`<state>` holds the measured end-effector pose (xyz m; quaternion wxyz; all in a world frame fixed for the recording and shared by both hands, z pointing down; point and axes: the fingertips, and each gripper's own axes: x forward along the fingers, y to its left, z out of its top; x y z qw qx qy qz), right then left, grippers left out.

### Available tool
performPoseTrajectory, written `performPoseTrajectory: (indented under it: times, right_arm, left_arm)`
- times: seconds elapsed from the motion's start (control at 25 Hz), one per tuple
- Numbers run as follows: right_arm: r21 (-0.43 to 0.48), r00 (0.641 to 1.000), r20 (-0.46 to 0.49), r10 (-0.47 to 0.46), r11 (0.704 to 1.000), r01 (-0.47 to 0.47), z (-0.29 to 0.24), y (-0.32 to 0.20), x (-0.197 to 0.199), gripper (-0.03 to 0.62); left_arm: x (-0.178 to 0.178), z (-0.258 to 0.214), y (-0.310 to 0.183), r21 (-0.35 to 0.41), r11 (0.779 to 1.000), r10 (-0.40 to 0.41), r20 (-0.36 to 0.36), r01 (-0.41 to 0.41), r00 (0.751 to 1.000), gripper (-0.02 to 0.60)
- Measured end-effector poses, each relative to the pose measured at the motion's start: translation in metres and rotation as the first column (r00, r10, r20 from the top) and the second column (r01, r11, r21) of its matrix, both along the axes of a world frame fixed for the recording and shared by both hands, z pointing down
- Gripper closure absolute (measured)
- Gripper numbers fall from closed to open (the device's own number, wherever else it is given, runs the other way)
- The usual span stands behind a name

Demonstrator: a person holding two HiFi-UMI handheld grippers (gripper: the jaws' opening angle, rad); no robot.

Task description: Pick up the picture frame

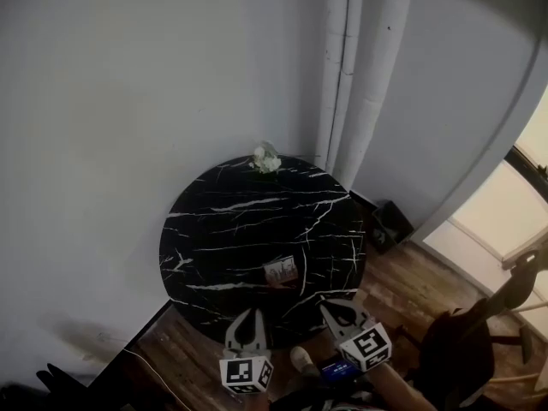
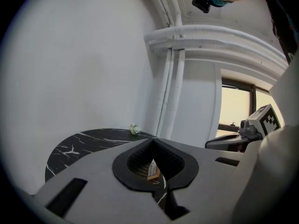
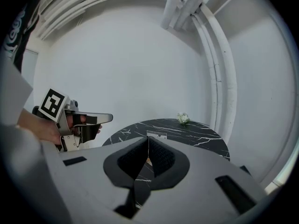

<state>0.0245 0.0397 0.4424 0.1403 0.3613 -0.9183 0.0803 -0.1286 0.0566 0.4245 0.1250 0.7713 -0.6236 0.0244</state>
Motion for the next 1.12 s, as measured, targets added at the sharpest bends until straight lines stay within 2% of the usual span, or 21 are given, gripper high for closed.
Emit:
performPoseTrajectory:
  times: [0.16,0.28,0.48,0.84,1.12]
  right_arm:
    - [-0.019,1.000,-0.002,-0.002,1.000,0.002,-0.001,0.002,-0.008,0.576]
    - [0.021,0.999,-0.041,0.005,1.000,-0.004,0.000,-0.001,-0.007,0.576]
    - [0.046,1.000,-0.011,0.014,0.999,-0.013,0.003,-0.010,-0.011,0.576]
    - [0.029,1.000,0.010,0.000,1.000,0.000,0.012,-0.024,-0.018,0.577]
    - [-0.011,1.000,-0.020,-0.016,1.000,0.016,0.026,-0.028,-0.019,0.576]
  left_arm:
    - [0.001,0.004,-0.009,-0.010,1.000,0.020,-0.009,-0.020,1.000,0.569]
    - [0.003,0.005,-0.014,-0.010,0.999,0.034,-0.006,-0.034,0.999,0.569]
    - [0.002,0.008,-0.020,-0.015,0.999,0.041,0.011,-0.041,0.999,0.569]
    - [0.000,0.020,-0.029,-0.039,0.998,0.051,0.029,-0.050,0.998,0.569]
    - [-0.001,0.030,-0.038,-0.044,0.998,0.040,0.017,-0.039,0.999,0.569]
